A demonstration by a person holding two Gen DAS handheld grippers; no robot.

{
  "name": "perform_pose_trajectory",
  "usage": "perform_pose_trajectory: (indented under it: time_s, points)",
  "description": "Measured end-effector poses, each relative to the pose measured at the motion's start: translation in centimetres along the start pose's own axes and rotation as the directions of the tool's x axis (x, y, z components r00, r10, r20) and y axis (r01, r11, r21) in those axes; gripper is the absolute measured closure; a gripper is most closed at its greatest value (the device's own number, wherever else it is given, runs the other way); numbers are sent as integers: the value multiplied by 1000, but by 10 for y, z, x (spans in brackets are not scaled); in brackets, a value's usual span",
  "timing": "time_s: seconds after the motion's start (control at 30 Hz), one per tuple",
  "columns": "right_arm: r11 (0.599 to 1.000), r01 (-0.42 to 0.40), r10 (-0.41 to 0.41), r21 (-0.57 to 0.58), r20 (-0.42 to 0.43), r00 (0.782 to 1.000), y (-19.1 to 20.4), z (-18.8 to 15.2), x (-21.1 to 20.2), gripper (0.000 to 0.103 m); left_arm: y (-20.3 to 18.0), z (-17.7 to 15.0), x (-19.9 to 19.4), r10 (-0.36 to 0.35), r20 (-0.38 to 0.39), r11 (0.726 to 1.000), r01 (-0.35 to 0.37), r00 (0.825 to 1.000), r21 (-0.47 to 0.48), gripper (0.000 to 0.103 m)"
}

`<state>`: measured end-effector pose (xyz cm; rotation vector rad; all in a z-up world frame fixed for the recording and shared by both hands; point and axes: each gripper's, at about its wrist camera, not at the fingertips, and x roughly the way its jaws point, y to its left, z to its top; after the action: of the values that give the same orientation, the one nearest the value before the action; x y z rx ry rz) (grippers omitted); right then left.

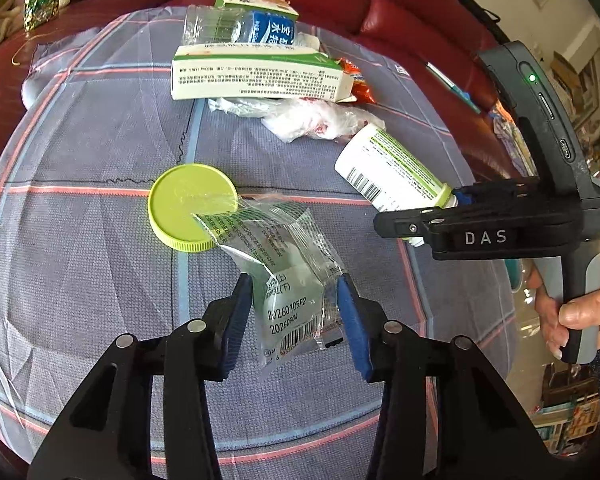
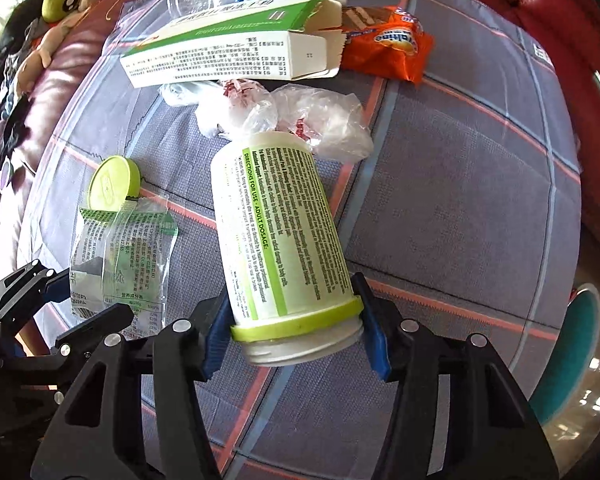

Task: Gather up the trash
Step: 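Grasp the clear plastic packet with the left gripper while the right grasps the white pill bottle, then carry the packet and pill bottle over the bucket and open both grippers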

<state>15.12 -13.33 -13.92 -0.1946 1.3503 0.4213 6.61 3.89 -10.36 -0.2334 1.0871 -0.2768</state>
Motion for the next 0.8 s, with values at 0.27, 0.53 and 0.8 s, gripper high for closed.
perform_pose_trajectory:
  time_s: [0.27, 0.53, 0.8]
  points:
    - [972, -139, 123, 190, 97, 988, -56, -32, -36, 51, -18, 7, -19, 15, 30, 998, -16, 999, 62, 62]
    - [927, -218, 152, 306, 225, 962, -101, -77, -78, 51, -65, 19, -26, -6, 46, 987, -2, 999, 158, 62]
    - [881, -254, 118, 399, 334, 935, -159, -114, -116, 51, -135, 34, -21, -62, 40, 958, 48, 997, 282, 62]
